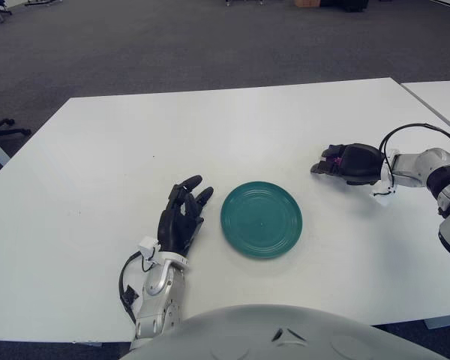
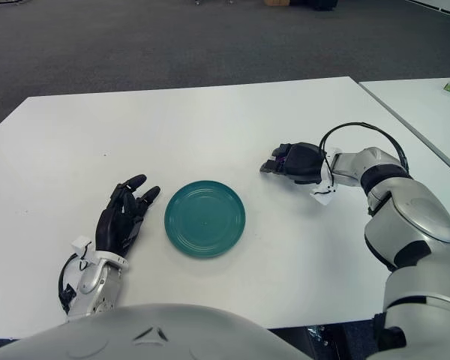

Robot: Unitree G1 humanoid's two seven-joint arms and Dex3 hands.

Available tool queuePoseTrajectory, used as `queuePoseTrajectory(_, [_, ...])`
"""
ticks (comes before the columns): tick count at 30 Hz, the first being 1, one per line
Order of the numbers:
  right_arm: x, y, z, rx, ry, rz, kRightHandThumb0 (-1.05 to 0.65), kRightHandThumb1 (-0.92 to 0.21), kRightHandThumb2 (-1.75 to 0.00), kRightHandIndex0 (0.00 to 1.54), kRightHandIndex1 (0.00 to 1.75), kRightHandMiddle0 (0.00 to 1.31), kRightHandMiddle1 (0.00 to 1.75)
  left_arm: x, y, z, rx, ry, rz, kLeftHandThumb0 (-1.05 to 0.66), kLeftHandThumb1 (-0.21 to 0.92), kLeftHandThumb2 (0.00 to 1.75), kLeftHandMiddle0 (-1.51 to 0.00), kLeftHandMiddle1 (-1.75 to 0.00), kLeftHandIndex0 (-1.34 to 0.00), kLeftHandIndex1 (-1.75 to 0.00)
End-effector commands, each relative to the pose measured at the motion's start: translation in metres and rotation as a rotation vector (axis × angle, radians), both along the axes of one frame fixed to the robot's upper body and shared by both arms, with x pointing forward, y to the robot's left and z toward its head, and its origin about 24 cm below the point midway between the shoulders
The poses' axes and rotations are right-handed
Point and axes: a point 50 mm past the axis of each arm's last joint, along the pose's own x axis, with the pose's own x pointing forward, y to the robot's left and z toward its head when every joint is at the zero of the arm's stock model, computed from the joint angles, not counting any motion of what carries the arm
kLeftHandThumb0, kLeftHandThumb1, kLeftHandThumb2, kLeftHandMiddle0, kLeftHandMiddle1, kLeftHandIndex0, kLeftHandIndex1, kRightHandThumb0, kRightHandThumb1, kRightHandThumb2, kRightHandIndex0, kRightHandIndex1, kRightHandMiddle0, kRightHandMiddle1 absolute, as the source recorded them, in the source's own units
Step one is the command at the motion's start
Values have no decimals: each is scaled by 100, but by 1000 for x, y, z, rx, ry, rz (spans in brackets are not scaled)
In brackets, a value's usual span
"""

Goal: Put the gum into the plate.

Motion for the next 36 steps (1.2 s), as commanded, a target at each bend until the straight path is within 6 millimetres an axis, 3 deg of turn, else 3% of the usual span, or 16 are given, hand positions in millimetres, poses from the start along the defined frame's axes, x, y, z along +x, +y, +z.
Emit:
queuePoseTrajectory(1, [-6, -1, -7, -45, 69, -11, -29, -48, -99, 42, 0, 0, 66, -4, -3, -2, -34, 25, 25, -79, 92, 73, -43, -58, -28, -109])
queuePoseTrajectory(15, [-11, 0, -20, -30, 80, -55, -43, -65, -75, 45, 2, 0, 59, -15, 4, -4, -38, 47, 40, -78, 92, 72, -43, -54, -24, -108])
queuePoseTrajectory(19, [-11, 2, -24, -17, 72, -70, -50, -72, -63, 52, 7, 0, 59, -17, 6, -4, -44, 50, 39, -77, 92, 71, -43, -53, -23, -108])
queuePoseTrajectory(25, [-10, 1, -25, -19, 78, -119, -56, -83, -48, 50, 11, 0, 55, -18, 8, -4, -47, 55, 38, -74, 92, 69, -43, -51, -20, -107])
queuePoseTrajectory(36, [-6, -1, -30, -33, 59, -221, -55, -85, -42, 50, 12, 0, 68, -18, 11, -4, -45, 61, 35, -74, 92, 71, -44, -50, -19, -108])
